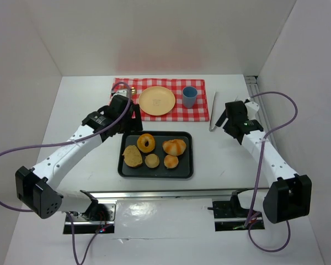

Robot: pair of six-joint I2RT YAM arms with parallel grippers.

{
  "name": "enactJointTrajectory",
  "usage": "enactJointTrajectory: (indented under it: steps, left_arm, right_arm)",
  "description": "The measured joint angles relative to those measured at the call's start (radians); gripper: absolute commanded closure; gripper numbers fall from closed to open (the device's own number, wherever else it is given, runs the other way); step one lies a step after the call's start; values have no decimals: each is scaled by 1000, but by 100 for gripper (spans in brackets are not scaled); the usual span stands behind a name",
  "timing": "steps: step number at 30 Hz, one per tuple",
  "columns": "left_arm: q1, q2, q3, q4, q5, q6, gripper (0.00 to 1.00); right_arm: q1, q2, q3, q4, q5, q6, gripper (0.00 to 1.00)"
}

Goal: Place the bread

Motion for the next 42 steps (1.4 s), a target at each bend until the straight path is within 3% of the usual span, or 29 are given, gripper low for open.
enactJointTrajectory:
  steps: [13,30,39,42]
  left_arm:
    - [59,0,2,0,37,6,0]
    - [102,-7,-11,16,80,27,0]
    - [113,-7,-18,17,105,27,0]
    - [121,-7,-18,20,105,27,0]
  right_arm:
    - [-5,50,-27,56,-14,-48,1]
    - [-80,508,107,391,-204,-215,1]
    - [-81,684,214,449,-169,-219,1]
    - [-81,724,240,458,-122,-220,5]
